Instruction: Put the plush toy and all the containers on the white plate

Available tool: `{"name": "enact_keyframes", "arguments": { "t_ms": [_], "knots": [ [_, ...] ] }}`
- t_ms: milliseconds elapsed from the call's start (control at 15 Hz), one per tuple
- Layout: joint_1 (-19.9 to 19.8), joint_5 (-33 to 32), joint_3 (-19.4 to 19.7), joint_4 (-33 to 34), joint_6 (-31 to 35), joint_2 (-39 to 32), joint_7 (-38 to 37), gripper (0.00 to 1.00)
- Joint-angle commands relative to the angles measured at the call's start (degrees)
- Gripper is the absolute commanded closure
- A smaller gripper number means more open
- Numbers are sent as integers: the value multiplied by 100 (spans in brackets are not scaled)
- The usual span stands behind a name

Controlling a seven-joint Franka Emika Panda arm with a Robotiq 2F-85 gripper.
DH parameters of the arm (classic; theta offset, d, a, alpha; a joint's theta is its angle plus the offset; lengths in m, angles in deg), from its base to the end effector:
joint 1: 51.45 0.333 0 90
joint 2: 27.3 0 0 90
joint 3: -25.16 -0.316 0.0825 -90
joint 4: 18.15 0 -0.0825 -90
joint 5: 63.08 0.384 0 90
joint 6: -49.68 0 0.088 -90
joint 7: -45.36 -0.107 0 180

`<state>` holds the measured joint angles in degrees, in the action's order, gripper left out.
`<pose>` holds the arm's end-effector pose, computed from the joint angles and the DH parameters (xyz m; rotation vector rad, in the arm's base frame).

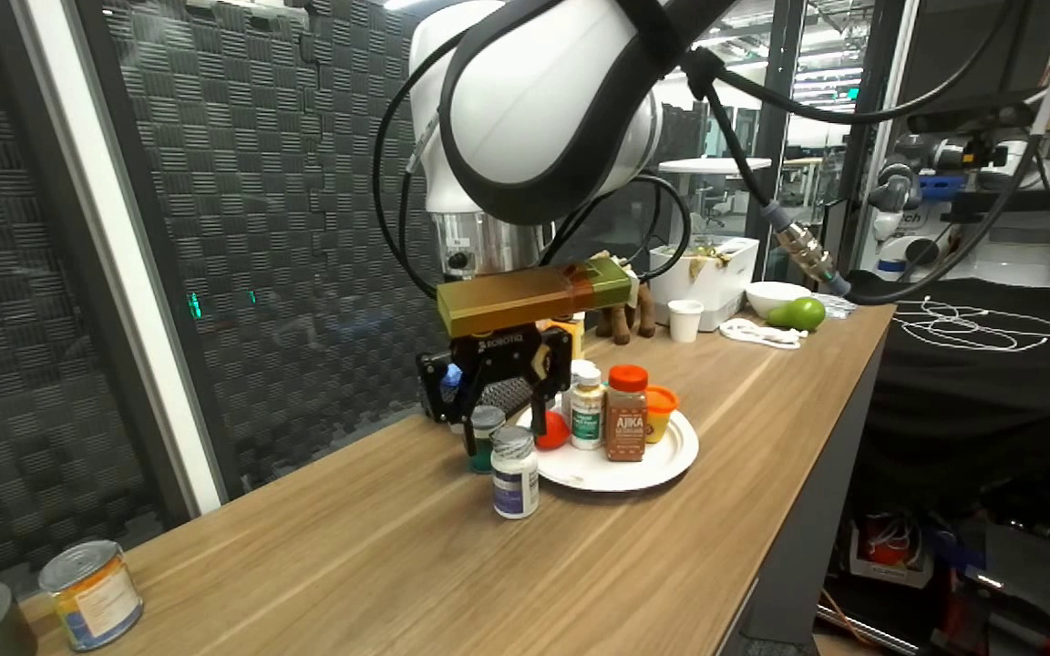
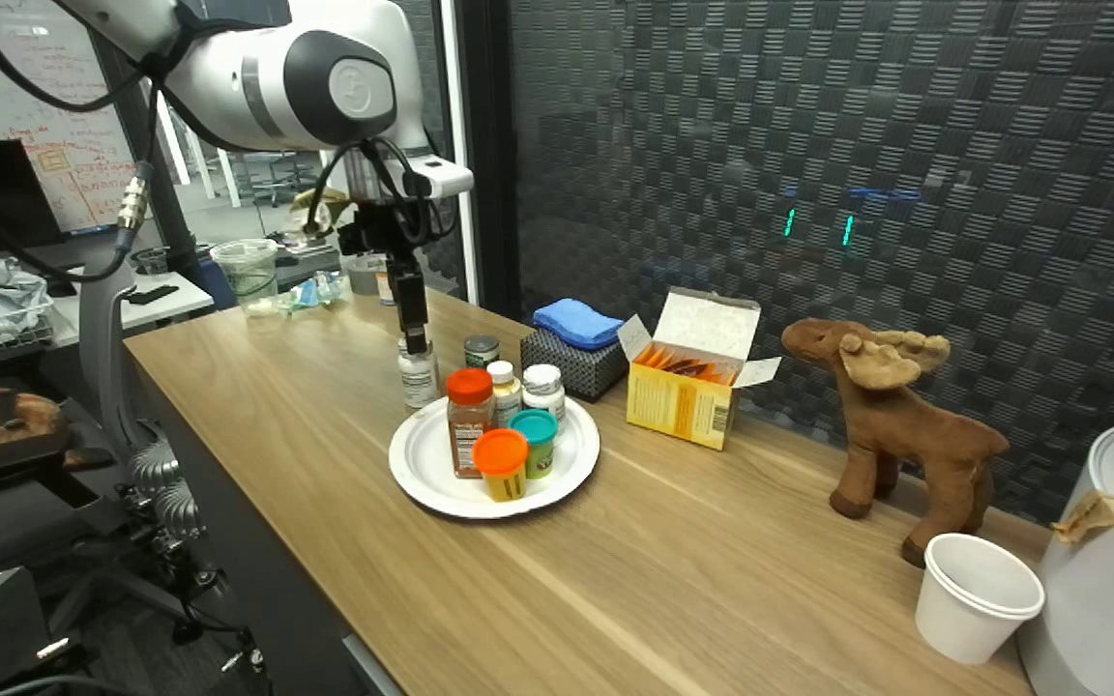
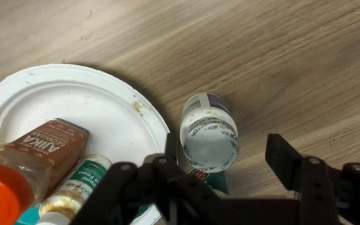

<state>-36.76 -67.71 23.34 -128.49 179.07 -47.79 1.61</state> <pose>0.5931 0.1726 0.3025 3.0159 -0.6511 0.0063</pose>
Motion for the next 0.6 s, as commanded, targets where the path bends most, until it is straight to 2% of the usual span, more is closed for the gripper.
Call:
{"name": "enact_keyframes", "arguments": {
  "t_ms": [0, 200, 533],
  "knots": [
    [-56, 56, -18, 89, -59, 6, -37, 56],
    [-74, 38, -2, 94, -65, -10, -39, 78],
    [-90, 38, 5, -27, -5, 149, -59, 81]
  ]
}}
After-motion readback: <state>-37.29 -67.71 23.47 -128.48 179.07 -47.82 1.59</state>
